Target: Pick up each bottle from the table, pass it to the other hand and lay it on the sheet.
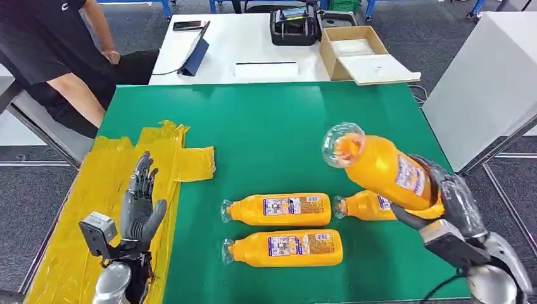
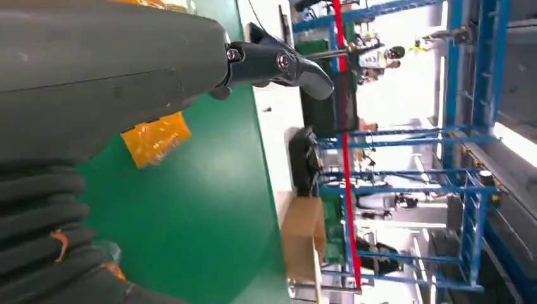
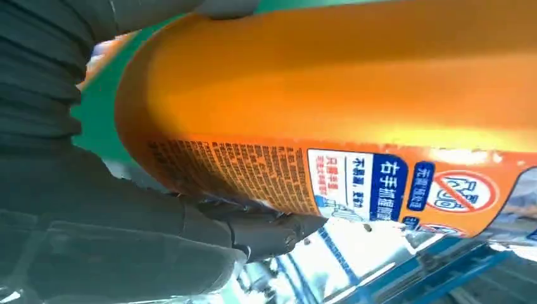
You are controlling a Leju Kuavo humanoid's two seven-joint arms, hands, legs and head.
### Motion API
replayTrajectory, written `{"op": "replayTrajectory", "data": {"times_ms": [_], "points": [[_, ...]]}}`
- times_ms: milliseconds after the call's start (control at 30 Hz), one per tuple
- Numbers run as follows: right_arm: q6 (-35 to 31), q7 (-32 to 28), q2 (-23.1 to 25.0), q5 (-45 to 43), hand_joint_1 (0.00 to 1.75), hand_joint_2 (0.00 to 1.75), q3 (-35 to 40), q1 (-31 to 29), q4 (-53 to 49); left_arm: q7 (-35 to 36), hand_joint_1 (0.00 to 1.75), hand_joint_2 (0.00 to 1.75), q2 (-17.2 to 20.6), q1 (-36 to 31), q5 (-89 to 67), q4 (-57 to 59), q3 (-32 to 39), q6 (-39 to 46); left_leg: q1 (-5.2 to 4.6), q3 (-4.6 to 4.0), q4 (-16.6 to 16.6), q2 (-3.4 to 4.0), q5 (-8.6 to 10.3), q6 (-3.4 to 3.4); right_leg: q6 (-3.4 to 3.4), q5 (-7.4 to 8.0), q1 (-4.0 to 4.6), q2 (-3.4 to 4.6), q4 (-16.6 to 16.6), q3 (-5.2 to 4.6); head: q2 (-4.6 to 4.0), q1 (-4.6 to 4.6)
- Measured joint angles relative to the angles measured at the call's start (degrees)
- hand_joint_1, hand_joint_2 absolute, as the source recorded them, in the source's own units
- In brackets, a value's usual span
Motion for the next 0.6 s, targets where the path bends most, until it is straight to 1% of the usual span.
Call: {"op": "replayTrajectory", "data": {"times_ms": [133,267,400,500,600], "points": [[-3.42,1.57,1.74,-2.01,1.75,1.75,9.75,-12.18,11.6,0.37,0.0,1.75,0.0,-1.67,0.26,0.0,-1.84,0.0,0.08,-0.02,0.0,0.38,0.13,-0.13,-0.11,0.2,0.0,0.27,0.01,-0.11,0.0,-0.02],[-7.28,3.39,4.94,-2.56,1.75,1.75,17.57,-21.33,22.08,0.39,0.0,1.75,0.02,-1.85,0.77,0.0,-2.97,-0.07,0.16,-0.07,0.01,0.26,0.23,-0.23,-0.13,0.22,0.0,0.25,0.02,-0.12,0.0,-0.02],[-10.79,4.85,9.17,-3.19,1.75,1.75,22.37,-28.47,31.91,0.33,0.0,1.75,0.07,-2.59,1.18,0.22,-4.19,-0.57,0.22,-0.11,0.01,0.27,0.26,-0.26,-0.25,0.3,0.01,0.25,0.04,-0.17,0.0,-0.02],[-12.48,5.66,12.43,-3.67,1.75,1.75,24.29,-33.41,38.43,0.29,0.0,1.75,0.18,-4.09,1.64,1.2,-5.33,-0.57,0.26,-0.17,0.01,0.29,0.28,-0.3,-0.26,0.3,0.01,0.26,0.05,-0.24,0.0,0.02],[-13.88,6.43,15.85,-3.32,1.75,1.75,26.09,-36.63,42.88,0.28,0.0,1.75,0.31,-5.64,2.01,2.14,-6.32,-0.39,0.28,-0.2,0.01,0.32,0.3,-0.33,-0.26,0.3,0.02,0.26,0.06,-0.28,0.0,0.0]]}}
